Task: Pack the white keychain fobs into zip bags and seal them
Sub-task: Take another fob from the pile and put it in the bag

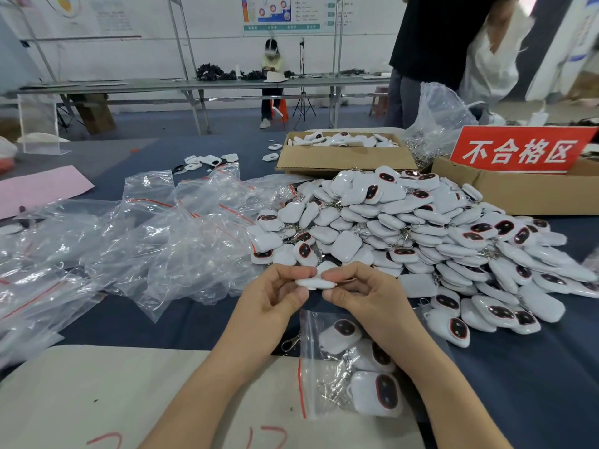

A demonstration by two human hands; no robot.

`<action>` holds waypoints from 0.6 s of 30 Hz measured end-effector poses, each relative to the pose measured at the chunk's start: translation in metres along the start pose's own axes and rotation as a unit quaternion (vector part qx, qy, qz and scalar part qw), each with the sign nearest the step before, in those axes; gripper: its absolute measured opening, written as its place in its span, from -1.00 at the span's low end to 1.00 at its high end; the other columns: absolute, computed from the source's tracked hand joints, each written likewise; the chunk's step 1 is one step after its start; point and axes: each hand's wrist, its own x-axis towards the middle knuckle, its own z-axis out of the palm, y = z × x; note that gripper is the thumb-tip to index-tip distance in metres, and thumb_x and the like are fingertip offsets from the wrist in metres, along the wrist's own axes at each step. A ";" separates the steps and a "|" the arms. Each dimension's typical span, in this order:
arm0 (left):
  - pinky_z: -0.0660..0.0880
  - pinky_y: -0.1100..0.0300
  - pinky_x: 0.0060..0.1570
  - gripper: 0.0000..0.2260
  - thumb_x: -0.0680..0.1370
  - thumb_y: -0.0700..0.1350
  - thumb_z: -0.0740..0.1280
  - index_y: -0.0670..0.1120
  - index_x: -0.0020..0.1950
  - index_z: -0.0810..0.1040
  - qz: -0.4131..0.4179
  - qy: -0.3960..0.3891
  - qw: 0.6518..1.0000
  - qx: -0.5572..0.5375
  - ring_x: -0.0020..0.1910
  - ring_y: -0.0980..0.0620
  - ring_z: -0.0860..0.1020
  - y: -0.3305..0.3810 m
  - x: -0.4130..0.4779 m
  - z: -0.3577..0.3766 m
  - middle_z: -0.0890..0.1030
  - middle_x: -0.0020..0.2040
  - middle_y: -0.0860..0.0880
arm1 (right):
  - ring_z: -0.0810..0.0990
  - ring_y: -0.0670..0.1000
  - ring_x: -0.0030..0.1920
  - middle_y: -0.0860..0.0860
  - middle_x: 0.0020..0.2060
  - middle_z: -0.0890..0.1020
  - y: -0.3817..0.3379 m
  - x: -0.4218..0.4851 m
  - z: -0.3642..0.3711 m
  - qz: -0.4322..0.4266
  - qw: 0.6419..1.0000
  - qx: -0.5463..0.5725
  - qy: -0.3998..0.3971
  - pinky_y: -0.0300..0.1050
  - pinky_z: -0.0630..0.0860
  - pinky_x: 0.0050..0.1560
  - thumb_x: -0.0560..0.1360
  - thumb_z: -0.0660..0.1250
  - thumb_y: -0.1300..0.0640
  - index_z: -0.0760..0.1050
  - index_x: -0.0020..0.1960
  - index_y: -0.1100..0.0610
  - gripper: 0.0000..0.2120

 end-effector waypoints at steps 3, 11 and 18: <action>0.50 0.37 0.14 -0.81 0.62 -0.27 0.35 -0.04 0.16 0.64 0.001 0.010 1.000 -0.003 0.16 0.10 0.65 0.000 0.000 0.000 0.72 0.11 0.02 | 0.70 -0.11 -0.13 -0.01 -0.17 0.74 -0.001 -0.001 -0.001 -0.006 1.000 -0.001 -0.005 -0.35 0.57 -0.10 0.42 0.52 0.32 0.66 -0.12 0.03 -0.80; 0.65 0.21 -0.12 -0.79 0.67 -0.14 0.26 0.08 0.11 0.67 0.010 0.130 0.991 -0.031 -0.05 0.00 0.72 0.000 0.005 0.006 0.72 -0.04 0.07 | 0.68 -0.09 -0.22 0.00 -0.21 0.74 -0.004 -0.003 -0.001 -0.020 0.999 -0.001 -0.029 -0.32 0.59 -0.12 0.43 0.42 -0.04 0.67 0.02 0.02 -0.79; 0.46 0.27 -0.48 -0.78 0.63 -0.06 0.32 -0.06 0.25 0.57 -0.130 0.106 0.983 -0.072 -0.44 0.05 0.52 0.013 0.000 -0.021 0.61 -0.29 -0.07 | 0.70 0.02 -0.07 0.07 -0.19 0.71 -0.008 -0.003 -0.018 -0.001 0.993 0.117 0.007 -0.15 0.63 0.06 0.48 0.34 -0.08 0.70 0.05 -0.04 -0.75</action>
